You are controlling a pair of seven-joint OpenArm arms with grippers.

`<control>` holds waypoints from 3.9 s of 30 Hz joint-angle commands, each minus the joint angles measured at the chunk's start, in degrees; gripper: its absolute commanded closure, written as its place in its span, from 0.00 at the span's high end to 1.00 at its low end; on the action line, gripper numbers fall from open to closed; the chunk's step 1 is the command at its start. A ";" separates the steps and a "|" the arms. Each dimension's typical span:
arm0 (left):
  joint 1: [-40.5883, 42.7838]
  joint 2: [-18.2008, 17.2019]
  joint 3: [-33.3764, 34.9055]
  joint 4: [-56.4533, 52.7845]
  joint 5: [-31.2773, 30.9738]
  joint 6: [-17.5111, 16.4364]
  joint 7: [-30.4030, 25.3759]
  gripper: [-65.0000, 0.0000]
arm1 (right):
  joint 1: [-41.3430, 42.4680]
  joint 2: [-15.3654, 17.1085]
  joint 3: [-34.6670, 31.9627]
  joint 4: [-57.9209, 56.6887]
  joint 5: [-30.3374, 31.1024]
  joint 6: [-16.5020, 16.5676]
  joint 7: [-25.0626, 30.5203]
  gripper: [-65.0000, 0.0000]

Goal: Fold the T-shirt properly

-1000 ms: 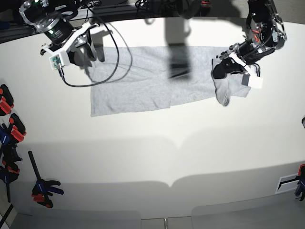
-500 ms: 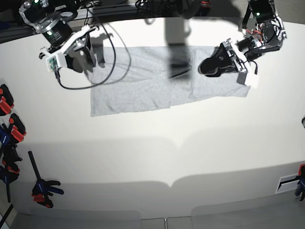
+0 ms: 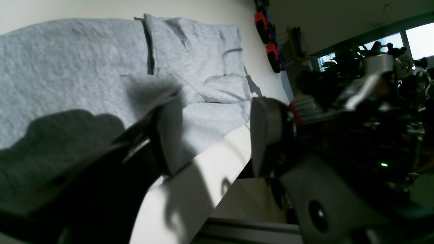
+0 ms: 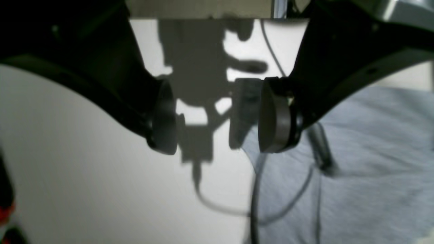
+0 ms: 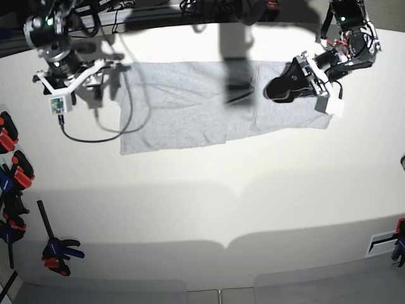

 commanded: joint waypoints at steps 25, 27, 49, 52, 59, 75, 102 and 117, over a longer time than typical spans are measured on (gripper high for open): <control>-0.42 -0.68 -0.26 0.85 -1.80 -0.22 -0.62 0.46 | 4.85 -0.46 0.20 -33.16 22.60 3.02 0.59 0.56; -0.42 -0.68 -0.26 0.85 -1.80 -0.22 -0.62 0.46 | 5.81 -1.70 0.17 -33.16 22.21 3.04 -0.31 0.56; -0.42 -0.70 -0.26 0.85 -1.80 -0.22 -0.62 0.46 | 14.25 -6.91 0.28 -33.09 21.51 8.39 6.32 0.00; -0.42 -0.68 -0.26 0.85 -1.80 -0.20 -0.62 0.46 | 15.67 -4.85 2.40 -33.09 18.49 5.64 6.73 0.00; -0.42 -0.61 -0.26 0.85 -1.80 -0.66 -0.62 0.46 | 21.59 -4.11 15.56 -32.68 16.39 7.23 3.10 0.00; -0.22 7.28 -0.15 0.83 36.81 6.82 -16.39 0.41 | 22.40 -5.03 -10.60 -19.74 26.71 13.21 -15.08 0.00; -0.39 1.01 -0.63 1.86 35.23 8.92 -20.96 0.40 | 22.40 -16.52 -38.84 -15.63 13.79 10.05 -13.97 0.00; -0.39 -1.33 -8.52 4.11 35.08 9.07 -21.99 0.40 | 21.94 -16.52 -40.68 -15.65 24.81 10.08 -17.75 0.33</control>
